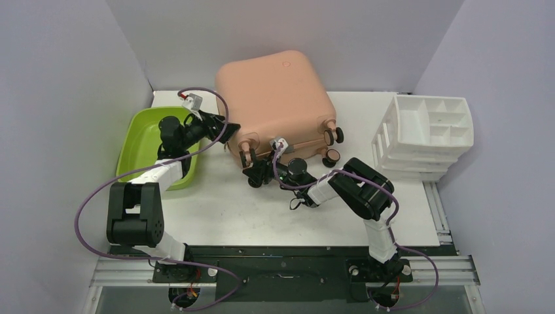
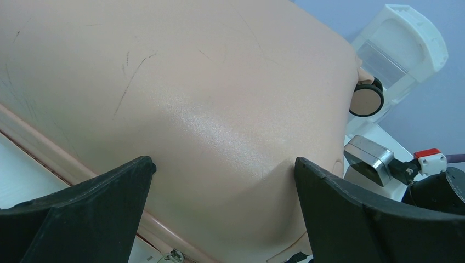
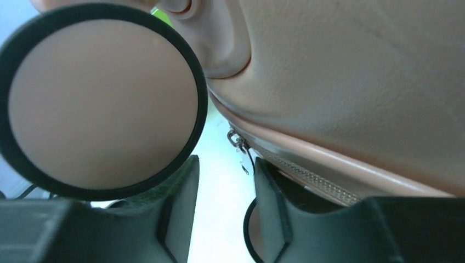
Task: Open, take out, and arrange the luggage
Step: Adjust the luggage at the center of the board, then pick up the zipper from the luggage, then unzip the zipper of the luggage.
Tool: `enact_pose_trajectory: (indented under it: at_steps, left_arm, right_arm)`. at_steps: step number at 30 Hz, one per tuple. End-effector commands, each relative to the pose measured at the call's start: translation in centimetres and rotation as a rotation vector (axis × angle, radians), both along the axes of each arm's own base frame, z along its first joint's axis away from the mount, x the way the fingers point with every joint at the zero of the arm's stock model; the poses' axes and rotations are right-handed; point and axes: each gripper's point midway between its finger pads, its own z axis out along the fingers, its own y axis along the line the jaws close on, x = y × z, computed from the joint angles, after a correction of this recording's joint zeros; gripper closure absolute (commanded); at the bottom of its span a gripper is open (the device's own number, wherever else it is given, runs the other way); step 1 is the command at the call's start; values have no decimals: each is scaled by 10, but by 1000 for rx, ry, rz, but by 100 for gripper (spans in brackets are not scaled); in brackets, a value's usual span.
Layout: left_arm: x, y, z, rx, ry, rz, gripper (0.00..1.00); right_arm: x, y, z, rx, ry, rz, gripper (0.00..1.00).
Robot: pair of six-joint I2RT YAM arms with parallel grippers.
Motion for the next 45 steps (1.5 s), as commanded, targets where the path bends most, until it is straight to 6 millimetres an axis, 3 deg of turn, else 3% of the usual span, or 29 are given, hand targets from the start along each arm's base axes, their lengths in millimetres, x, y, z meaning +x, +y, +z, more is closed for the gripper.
enact_pose_trajectory:
  at_steps: [1,5,7,12,13,20,29,35,39,45]
  left_arm:
    - [-85,-81,-52,-32,284,-434,2]
    - [-83,-79,-52,-29,281,-427,2]
    - [-82,-77,-51,-28,278,-422,2]
    - [-74,-69,-39,-38,255,-417,0]
    - [-73,-67,-36,-43,250,-418,0]
    - [-64,-61,-1,-51,173,-431,9]
    - [-59,-65,40,16,41,-441,10]
    - [-60,-84,57,90,-20,-484,10]
    - [-65,-107,62,131,-48,-528,10]
    - [-68,-129,42,222,-43,-558,11]
  right_arm:
    - [33,-1,35,89,-73,-81,69]
    - [41,-9,35,82,-76,-107,95]
    - [43,-14,33,70,-74,-122,100]
    - [50,-34,24,-55,-112,-194,100]
    - [51,-41,11,-111,-86,-222,100]
    - [57,-86,-13,-448,-95,-321,100]
    - [66,-135,-12,-669,-134,-377,100]
    - [75,-161,-24,-740,-69,-312,100]
    - [81,-181,-29,-771,-25,-314,100]
    - [94,-214,-18,-787,-5,-404,100]
